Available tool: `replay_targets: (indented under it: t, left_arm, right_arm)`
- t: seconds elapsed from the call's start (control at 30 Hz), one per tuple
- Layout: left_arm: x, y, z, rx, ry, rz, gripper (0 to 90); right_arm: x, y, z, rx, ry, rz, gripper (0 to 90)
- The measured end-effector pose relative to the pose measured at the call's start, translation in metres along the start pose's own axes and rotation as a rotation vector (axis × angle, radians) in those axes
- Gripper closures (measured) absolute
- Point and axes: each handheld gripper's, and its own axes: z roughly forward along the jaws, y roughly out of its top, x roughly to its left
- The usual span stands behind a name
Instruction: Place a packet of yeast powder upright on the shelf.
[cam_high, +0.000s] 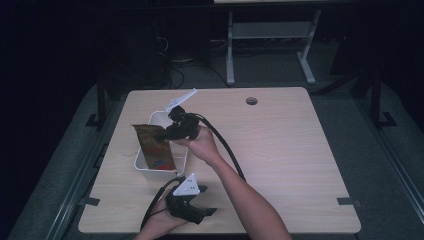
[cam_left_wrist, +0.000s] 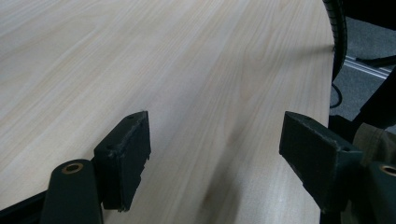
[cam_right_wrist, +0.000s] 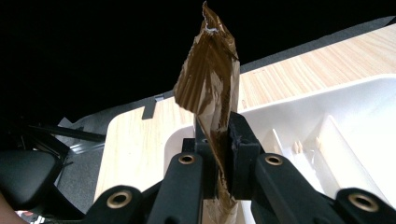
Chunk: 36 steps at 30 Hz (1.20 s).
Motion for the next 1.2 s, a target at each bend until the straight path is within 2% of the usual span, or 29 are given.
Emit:
replay_targets:
  t: [0.33, 0.57, 0.87, 1.2]
  left_arm:
    - [0.001, 0.000, -0.002, -0.010, 0.003, -0.006, 24.5]
    - [0.000, 0.000, 0.000, 0.001, 0.001, 0.000, 24.5]
    - [0.001, 0.000, 0.000, -0.003, -0.002, -0.008, 24.6]
    - [0.002, 0.000, 0.000, -0.007, -0.002, -0.011, 24.6]
  right_arm:
    - [-0.005, -0.014, 0.006, 0.018, 0.024, 0.026, 83.6]
    - [-0.008, -0.018, 0.005, 0.025, 0.021, 0.042, 83.0]
    - [-0.016, -0.021, 0.001, 0.045, -0.010, 0.072, 79.8]
    - [-0.020, -0.025, -0.001, 0.050, -0.018, 0.102, 66.1]
